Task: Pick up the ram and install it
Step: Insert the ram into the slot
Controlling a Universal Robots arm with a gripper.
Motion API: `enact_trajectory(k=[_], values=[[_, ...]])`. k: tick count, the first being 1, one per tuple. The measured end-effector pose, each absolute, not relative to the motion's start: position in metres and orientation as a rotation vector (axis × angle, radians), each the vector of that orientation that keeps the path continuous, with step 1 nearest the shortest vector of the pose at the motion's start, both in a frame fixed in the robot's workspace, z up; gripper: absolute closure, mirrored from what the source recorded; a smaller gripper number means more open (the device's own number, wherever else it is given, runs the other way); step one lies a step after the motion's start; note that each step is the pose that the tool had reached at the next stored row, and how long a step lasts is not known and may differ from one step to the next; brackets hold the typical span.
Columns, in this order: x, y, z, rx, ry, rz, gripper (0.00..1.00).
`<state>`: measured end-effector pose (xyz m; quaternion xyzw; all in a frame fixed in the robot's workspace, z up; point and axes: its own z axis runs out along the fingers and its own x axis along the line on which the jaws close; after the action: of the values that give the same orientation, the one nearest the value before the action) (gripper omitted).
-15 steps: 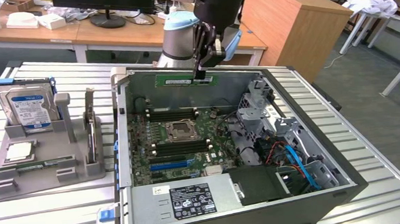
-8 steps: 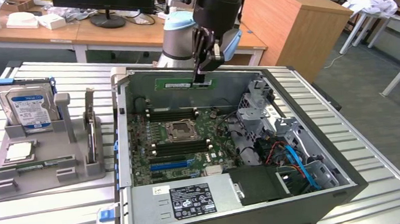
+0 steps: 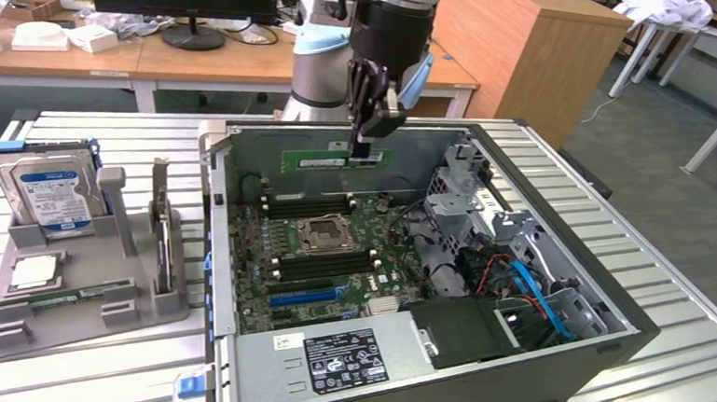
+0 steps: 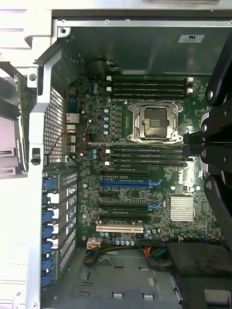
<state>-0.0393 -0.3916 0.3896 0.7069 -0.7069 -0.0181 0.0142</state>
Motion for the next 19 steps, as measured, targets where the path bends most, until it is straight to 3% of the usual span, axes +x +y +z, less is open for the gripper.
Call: enact_trajectory(k=[19], values=[[-0.037,-0.392,0.366,2.200,-2.200,-0.054,0.88]])
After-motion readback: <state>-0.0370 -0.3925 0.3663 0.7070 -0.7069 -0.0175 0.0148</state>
